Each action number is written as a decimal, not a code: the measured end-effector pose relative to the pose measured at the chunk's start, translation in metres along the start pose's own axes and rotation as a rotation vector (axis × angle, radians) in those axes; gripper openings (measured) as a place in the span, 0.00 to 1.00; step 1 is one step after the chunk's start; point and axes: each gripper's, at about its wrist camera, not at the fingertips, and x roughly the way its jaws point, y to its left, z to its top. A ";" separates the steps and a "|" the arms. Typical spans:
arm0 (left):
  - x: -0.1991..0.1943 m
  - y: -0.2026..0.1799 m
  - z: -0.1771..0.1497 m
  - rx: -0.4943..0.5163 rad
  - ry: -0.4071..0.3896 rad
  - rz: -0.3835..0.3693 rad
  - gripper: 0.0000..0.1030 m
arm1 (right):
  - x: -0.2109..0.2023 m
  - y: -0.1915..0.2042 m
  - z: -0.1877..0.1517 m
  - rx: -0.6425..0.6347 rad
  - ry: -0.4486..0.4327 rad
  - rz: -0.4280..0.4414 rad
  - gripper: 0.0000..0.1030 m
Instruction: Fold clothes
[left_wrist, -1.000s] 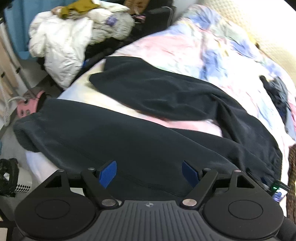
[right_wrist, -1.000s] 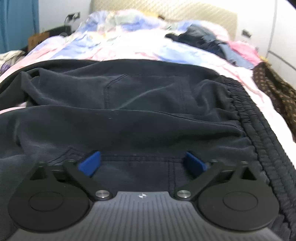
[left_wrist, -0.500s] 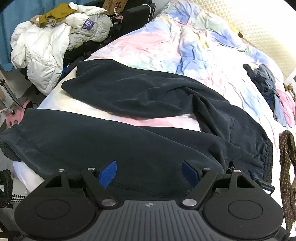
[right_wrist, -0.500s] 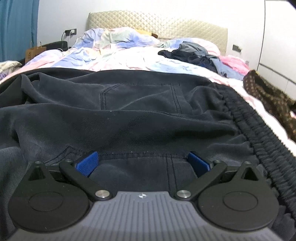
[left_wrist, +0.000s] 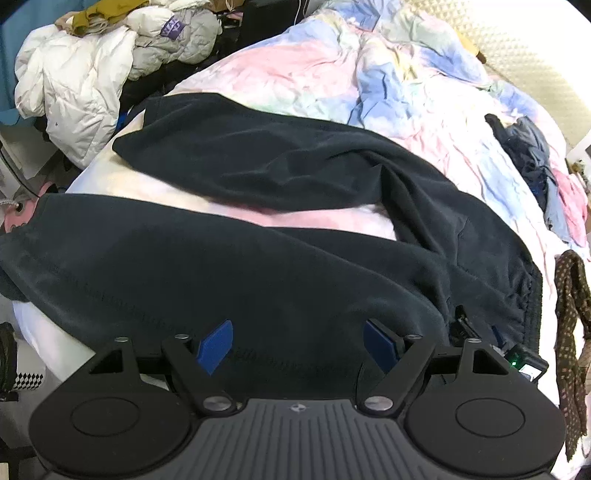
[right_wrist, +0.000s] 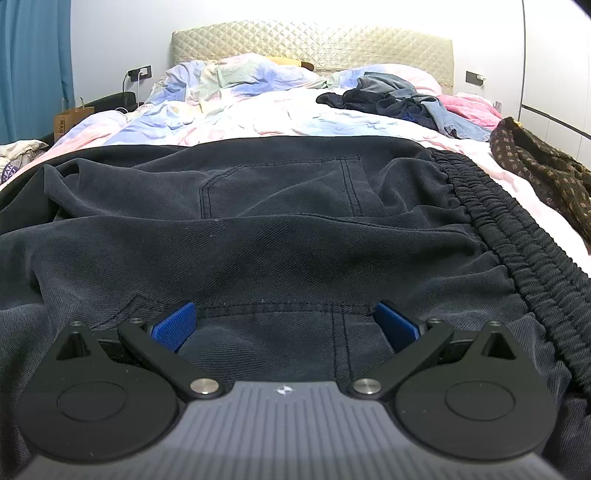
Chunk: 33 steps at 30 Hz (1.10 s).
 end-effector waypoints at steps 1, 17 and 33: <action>0.000 0.000 -0.001 0.002 0.002 0.005 0.78 | 0.000 0.000 0.000 0.000 0.000 0.000 1.00; -0.002 -0.003 -0.002 -0.005 -0.010 0.026 0.78 | 0.000 0.000 0.000 0.000 0.000 0.001 1.00; 0.004 -0.006 0.004 0.009 -0.006 0.026 0.78 | 0.000 -0.001 0.001 0.000 0.001 0.002 1.00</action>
